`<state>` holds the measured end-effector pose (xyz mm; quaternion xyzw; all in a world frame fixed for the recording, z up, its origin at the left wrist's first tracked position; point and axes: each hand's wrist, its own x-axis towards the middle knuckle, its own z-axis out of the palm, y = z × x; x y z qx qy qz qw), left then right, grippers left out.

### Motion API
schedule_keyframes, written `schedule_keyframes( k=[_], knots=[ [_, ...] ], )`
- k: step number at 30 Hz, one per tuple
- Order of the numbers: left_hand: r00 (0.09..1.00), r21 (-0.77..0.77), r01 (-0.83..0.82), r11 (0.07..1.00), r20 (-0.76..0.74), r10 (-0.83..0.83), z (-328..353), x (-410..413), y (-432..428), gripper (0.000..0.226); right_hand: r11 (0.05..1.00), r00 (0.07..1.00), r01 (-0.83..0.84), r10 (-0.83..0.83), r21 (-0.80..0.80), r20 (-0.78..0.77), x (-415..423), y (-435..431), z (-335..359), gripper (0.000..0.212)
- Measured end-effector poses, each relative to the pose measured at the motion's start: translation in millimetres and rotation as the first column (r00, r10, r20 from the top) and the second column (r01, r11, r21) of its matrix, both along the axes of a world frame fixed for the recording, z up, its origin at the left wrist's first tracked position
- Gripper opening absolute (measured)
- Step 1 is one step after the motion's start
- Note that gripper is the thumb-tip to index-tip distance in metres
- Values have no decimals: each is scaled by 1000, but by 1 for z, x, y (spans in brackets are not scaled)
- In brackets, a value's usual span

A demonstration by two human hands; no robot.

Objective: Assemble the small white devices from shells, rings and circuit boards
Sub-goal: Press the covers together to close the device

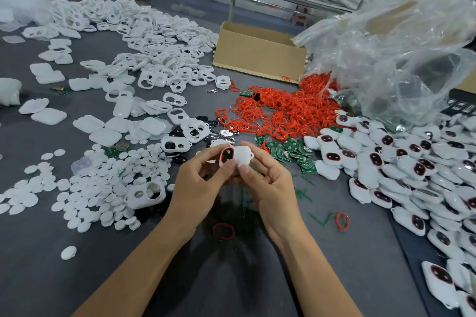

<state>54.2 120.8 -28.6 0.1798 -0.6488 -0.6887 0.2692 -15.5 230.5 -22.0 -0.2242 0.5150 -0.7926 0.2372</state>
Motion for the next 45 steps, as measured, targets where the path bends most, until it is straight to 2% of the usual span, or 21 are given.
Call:
schedule_keyframes(
  k=[3,4,6,8,11,14,18,23,30,35,40,45],
  knots=[
    [997,-55,58,997,49,-55,-2,0,2,35,995,991,82,-75,56,-110,-1,2,1,36],
    [995,-32,88,996,47,-86,-3,-1,2,40,990,980,118,-104,76,-167,-2,3,1,34],
    [985,140,171,975,-18,-170,-3,-1,1,42,975,940,186,-142,119,-310,-3,3,1,37],
    [969,328,247,912,-100,-226,0,-1,1,42,961,897,223,-135,165,-422,-3,2,2,40],
    [959,430,283,857,-154,-240,1,-1,-3,39,961,874,206,-94,187,-477,-3,3,2,43],
    [957,443,289,849,-164,-240,1,0,-4,37,965,871,168,-50,200,-488,-3,7,2,39],
    [960,416,276,866,-156,-231,0,2,-5,45,960,885,161,-38,229,-464,0,10,6,33],
    [952,328,304,894,-143,-271,1,4,-3,33,952,917,168,-55,257,-394,-3,13,8,31],
    [952,260,305,916,-104,-287,2,1,2,43,960,971,94,-31,263,-236,-5,14,11,36],
    [954,259,300,918,-91,-286,3,1,3,43,941,962,152,-71,301,-264,-2,12,11,25],
    [953,250,301,920,-98,-285,4,1,3,38,943,962,184,-114,277,-250,-1,9,8,30],
    [950,244,308,920,-126,-285,5,1,5,36,942,943,224,-145,251,-299,-1,8,6,29]
  ],
)
